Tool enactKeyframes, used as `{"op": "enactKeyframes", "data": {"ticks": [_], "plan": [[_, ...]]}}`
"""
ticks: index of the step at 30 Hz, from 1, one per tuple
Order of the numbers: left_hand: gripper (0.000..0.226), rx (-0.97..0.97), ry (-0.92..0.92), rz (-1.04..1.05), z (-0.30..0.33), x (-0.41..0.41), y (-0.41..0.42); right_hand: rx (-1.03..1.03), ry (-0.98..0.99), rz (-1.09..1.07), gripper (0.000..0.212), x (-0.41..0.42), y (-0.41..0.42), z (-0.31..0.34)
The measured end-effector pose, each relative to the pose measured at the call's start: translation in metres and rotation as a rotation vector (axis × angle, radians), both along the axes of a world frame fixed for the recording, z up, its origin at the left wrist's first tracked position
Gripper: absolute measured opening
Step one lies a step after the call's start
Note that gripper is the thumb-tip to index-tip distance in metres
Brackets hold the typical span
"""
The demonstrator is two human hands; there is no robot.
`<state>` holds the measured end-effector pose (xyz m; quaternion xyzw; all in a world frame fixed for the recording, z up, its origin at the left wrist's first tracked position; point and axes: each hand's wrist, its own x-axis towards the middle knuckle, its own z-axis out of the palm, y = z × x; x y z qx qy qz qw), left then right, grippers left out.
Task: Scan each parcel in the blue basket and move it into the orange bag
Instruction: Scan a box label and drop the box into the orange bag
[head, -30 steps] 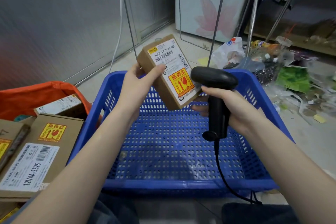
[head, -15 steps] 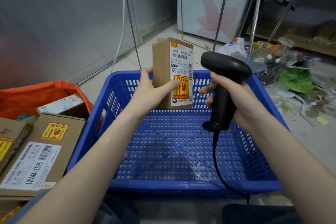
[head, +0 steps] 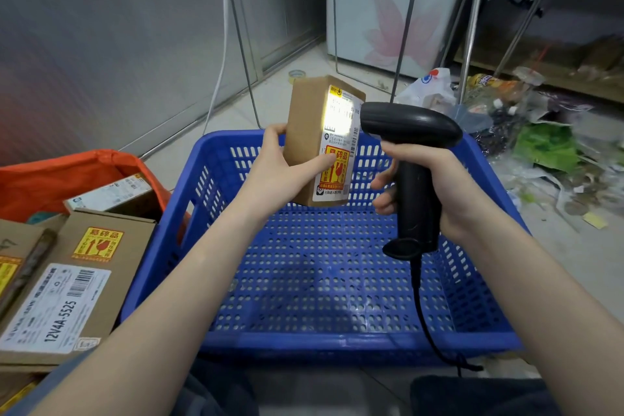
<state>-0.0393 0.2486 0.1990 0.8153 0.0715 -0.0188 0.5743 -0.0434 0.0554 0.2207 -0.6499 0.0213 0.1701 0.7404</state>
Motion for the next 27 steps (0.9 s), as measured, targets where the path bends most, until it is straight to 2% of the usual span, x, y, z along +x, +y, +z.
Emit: {"op": "enactKeyframes", "data": {"ticks": [4, 27], "plan": [[0.059, -0.013, 0.002, 0.006, 0.0015, 0.0002, 0.0007, -0.012, 0.016, -0.002, 0.024, 0.0010, -0.0010, -0.0014], [0.063, -0.029, 0.004, 0.045, 0.0023, 0.0028, 0.0053, 0.054, 0.027, -0.027, 0.018, 0.0022, -0.0056, 0.0003]]}}
